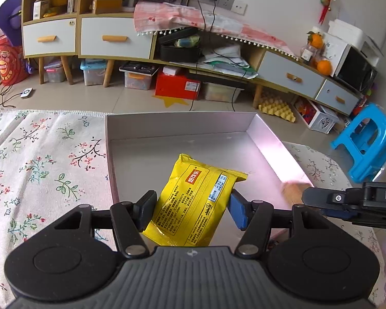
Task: Organize snacks
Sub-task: 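Carry the wafer into the pink box and release while the left tool drops the yellow bag there, then move both open tools back over the snack pile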
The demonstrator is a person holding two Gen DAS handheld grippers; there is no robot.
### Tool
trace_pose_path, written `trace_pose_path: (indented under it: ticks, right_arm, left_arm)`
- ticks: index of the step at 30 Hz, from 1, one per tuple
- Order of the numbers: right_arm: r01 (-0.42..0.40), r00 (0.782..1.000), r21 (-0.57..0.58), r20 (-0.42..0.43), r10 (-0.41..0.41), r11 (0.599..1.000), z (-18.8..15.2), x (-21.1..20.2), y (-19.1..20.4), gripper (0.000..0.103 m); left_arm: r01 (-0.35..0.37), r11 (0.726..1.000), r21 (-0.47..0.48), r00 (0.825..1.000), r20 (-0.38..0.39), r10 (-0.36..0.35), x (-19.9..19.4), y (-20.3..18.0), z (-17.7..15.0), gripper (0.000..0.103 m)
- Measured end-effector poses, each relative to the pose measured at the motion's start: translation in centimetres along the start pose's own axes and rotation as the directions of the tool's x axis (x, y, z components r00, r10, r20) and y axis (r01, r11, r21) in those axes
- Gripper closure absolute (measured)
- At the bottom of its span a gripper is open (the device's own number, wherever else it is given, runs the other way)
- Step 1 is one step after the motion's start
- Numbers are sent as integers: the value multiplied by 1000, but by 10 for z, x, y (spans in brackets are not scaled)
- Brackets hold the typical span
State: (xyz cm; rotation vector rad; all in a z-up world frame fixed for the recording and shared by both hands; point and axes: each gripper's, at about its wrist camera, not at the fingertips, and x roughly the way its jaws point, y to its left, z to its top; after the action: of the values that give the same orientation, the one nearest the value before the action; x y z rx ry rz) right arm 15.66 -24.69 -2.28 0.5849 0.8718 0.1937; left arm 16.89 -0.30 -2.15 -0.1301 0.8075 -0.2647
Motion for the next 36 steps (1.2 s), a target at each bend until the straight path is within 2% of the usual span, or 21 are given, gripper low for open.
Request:
trace_pose_path:
  ticks: [1, 2, 3, 4, 12, 27, 36]
  right_arm:
    - [-7, 1000, -1, 2, 7, 1000, 0, 0, 0, 63]
    - [-8, 1000, 3, -1, 8, 1000, 1, 0, 1, 57]
    - [-2, 1000, 10, -1, 2, 1000, 1, 0, 1, 45]
    - [1, 1000, 16, 3, -1, 1000, 1, -1, 0, 41]
    - [6, 1000, 24, -7, -6, 1000, 0, -6, -1, 41]
    - [20, 999, 5, -35, -20, 1000, -13, -54, 22, 27]
    - [41, 994, -2, -104, -41, 999, -33, -80, 35, 19]
  left_arm:
    - [-2, 1000, 3, 1000, -3, 2, 1, 0, -1, 46]
    - [-10, 1000, 6, 1000, -1, 10, 0, 1, -1, 42]
    - [-21, 1000, 11, 1000, 6, 21, 0, -1, -1, 38]
    - [-26, 1000, 17, 1000, 11, 26, -2, -1, -2, 32]
    - [-33, 999, 25, 999, -14, 34, -6, -1, -3, 24]
    - [-41, 996, 78, 999, -31, 43, -57, -9, -7, 9]
    - [-75, 992, 98, 994, -75, 82, -84, -6, -22, 4]
